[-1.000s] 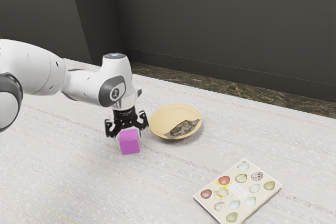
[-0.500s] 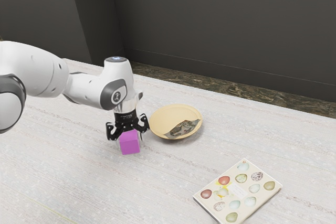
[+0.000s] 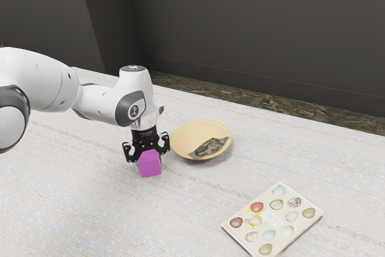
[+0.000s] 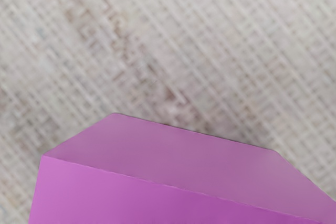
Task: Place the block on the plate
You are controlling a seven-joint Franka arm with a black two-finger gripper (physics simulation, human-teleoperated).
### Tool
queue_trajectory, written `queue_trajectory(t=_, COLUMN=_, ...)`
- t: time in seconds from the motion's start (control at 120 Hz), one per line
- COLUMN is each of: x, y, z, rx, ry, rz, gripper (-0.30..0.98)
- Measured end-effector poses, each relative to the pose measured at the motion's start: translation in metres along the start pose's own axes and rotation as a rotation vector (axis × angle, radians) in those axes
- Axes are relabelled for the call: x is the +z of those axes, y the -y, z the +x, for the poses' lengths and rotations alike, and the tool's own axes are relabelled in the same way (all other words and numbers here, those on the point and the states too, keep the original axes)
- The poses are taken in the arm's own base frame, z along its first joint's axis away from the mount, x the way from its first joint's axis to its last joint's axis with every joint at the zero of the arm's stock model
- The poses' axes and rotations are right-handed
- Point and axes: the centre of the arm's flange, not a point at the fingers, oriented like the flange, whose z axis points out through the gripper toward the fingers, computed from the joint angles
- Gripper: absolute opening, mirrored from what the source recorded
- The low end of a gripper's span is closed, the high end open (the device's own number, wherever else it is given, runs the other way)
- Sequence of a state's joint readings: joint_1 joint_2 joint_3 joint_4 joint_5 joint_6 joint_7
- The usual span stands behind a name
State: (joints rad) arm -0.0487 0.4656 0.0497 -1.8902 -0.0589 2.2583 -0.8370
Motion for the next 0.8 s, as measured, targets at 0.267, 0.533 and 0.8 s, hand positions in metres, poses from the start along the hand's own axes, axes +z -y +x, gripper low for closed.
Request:
queue_trajectory(t=0.267, x=-0.004, y=-0.003, z=-0.002, rx=0.005, ry=-0.001, rz=-0.005, gripper=0.47)
queue_trajectory(t=0.533, x=-0.026, y=-0.006, z=-0.005, rx=0.01, ry=-0.014, rz=-0.025, gripper=0.45)
queue_trajectory(t=0.8, x=-0.09, y=-0.017, z=-0.014, rx=0.04, ry=-0.056, rz=-0.07, gripper=0.41)
